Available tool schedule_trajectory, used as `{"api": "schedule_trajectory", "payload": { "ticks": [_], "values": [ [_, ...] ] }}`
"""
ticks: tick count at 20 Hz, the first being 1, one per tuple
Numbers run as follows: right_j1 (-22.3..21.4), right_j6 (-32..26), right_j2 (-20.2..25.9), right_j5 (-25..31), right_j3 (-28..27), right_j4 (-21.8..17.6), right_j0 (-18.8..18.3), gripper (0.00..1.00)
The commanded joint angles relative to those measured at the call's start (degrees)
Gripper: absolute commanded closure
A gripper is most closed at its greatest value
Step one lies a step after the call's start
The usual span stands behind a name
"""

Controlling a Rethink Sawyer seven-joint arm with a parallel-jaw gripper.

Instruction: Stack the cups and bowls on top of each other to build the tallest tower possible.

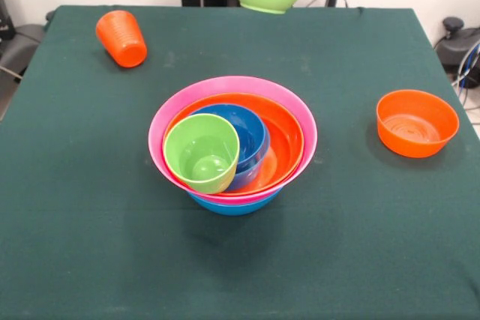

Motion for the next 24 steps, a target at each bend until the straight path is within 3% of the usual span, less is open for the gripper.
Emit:
{"api": "schedule_trajectory", "payload": {
  "ticks": [1,6,11,20,24],
  "values": [
    [2.79,6.00,-4.99,-2.91,0.34,-2.32,4.69,1.00],
    [5.00,5.43,-8.39,-5.45,-6.00,-6.04,8.19,1.00],
    [8.01,-2.77,-7.41,-5.80,-10.82,-10.24,8.17,1.00],
    [11.79,-1.56,-6.87,-3.81,-15.60,-7.89,8.41,1.00],
    [14.88,-4.73,-7.00,-1.74,-20.83,-8.87,8.86,1.00]
  ]
}}
